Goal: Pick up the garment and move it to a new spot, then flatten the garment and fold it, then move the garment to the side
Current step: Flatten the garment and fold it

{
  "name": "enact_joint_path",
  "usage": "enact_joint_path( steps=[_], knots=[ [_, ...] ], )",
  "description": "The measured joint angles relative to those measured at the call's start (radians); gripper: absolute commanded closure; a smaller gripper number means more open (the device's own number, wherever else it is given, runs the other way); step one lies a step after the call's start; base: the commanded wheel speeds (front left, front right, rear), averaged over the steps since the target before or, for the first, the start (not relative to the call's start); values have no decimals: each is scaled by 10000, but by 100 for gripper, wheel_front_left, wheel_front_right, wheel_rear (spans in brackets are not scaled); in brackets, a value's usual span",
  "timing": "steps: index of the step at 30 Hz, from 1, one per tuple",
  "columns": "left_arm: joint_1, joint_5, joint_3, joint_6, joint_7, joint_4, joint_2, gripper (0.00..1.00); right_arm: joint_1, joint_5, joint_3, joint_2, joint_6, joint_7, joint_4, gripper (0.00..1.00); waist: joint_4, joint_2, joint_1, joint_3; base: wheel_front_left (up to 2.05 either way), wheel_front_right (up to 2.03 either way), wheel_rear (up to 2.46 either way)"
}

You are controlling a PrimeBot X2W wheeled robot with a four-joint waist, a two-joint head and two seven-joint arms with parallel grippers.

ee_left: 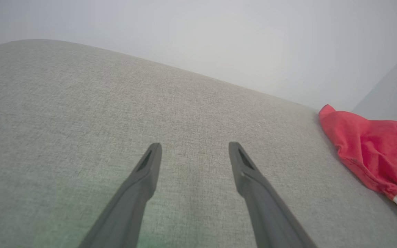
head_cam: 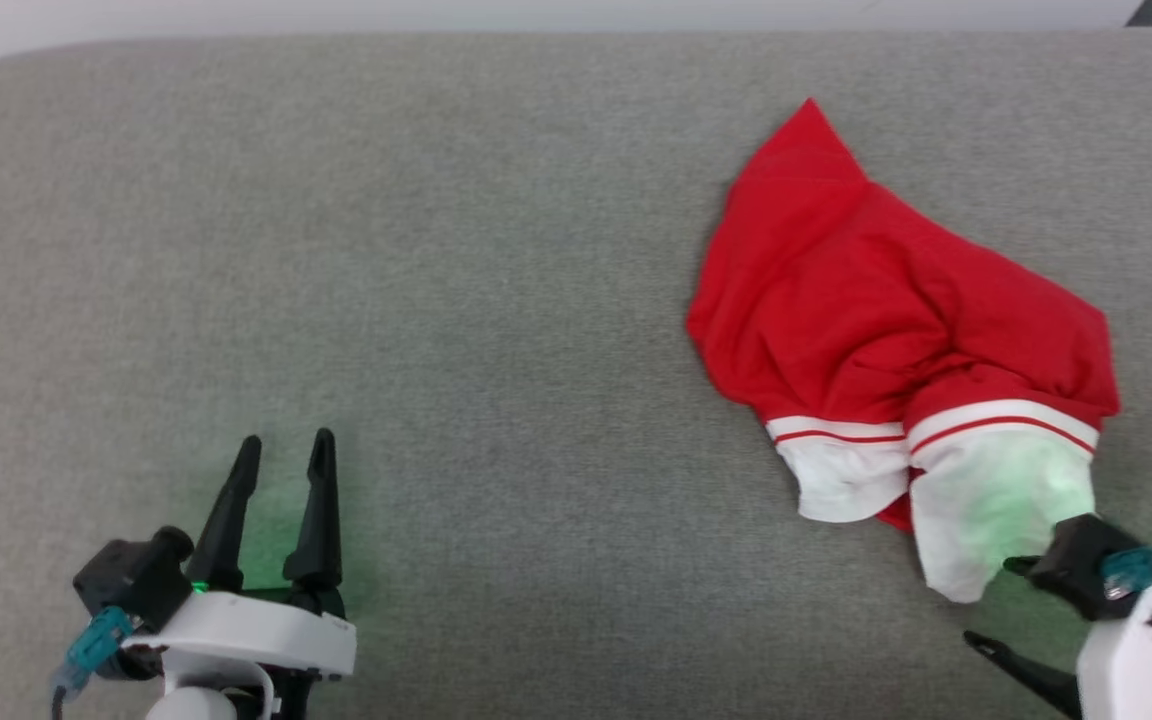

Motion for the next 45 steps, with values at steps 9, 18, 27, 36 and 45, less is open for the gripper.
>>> enact_joint_path(
  steps=[9,18,27,36,45],
  knots=[
    [-154,-38,0,0,0,-6,-176,0,-1104,-1091,1601,573,4,-259,1377,0,496,0,0,442,0,0,0],
    [-203,-113,178,0,0,-44,-257,0,-1546,-1338,1900,995,102,-1156,2439,100,555,0,0,679,0,0,0],
    [-174,-117,230,0,0,-71,-207,0,-1282,-876,-313,1233,4,-1969,2807,100,73,0,0,531,0,0,0],
    [-162,-107,-12,0,0,-165,-46,0,-81,573,-3885,1457,4,-2512,3664,100,-359,0,0,415,0,0,0],
    [-439,-186,-525,0,0,-117,182,0,-829,598,-5473,2393,2,-2704,6723,100,-184,0,0,701,0,0,0]
  ],
)
